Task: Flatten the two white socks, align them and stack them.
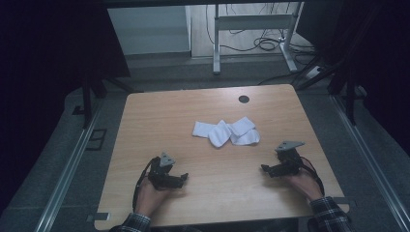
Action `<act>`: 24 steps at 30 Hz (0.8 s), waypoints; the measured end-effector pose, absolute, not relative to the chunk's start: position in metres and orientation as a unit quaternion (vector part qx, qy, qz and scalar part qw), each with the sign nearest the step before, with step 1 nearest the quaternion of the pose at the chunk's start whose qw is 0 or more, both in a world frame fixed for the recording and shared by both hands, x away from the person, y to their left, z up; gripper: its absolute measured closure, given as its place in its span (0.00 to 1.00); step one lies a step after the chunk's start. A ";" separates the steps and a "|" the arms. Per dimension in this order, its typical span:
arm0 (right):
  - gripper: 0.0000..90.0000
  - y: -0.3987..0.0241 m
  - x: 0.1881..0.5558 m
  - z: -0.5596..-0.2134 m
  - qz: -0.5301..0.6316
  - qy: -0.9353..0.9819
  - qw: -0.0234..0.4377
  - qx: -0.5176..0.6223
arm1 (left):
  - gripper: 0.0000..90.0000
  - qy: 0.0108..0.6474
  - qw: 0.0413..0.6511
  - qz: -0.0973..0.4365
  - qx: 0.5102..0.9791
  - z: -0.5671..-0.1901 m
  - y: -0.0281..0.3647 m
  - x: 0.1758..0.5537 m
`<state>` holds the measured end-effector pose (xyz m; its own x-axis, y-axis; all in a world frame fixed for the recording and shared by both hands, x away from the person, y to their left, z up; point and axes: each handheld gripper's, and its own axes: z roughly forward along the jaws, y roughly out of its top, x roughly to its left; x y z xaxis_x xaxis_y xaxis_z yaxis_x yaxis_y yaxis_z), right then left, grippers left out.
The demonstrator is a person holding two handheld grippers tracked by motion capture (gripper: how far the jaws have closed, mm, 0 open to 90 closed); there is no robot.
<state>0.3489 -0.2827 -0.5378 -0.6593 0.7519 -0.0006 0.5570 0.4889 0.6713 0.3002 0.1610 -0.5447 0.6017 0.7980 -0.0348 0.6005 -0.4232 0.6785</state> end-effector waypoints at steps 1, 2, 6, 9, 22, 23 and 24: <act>0.07 -0.282 0.349 -0.537 0.325 0.852 0.151 0.381 | 0.11 0.421 0.333 0.148 0.830 -0.545 0.161 0.300; 0.07 -0.281 0.349 -0.537 0.324 0.854 0.151 0.379 | 0.11 0.422 0.334 0.148 0.830 -0.545 0.161 0.300; 0.08 -0.278 0.349 -0.533 0.322 0.853 0.150 0.382 | 0.11 0.418 0.334 0.148 0.832 -0.545 0.161 0.301; 0.08 -0.277 0.351 -0.529 0.324 0.851 0.149 0.387 | 0.11 0.416 0.334 0.148 0.833 -0.545 0.161 0.302; 0.08 -0.270 0.364 -0.513 0.338 0.843 0.133 0.397 | 0.11 0.418 0.334 0.148 0.832 -0.545 0.160 0.303; 0.08 -0.270 0.364 -0.513 0.338 0.843 0.133 0.397 | 0.11 0.418 0.334 0.148 0.832 -0.545 0.160 0.303; 0.09 -0.269 0.367 -0.510 0.340 0.841 0.128 0.401 | 0.11 0.419 0.334 0.148 0.832 -0.545 0.160 0.303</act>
<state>0.3673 -0.2687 -0.5098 -0.6460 0.7611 0.0575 0.5878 0.4480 0.6737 0.3026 0.1600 -0.5447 0.6057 0.7950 -0.0330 0.5973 -0.4270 0.6789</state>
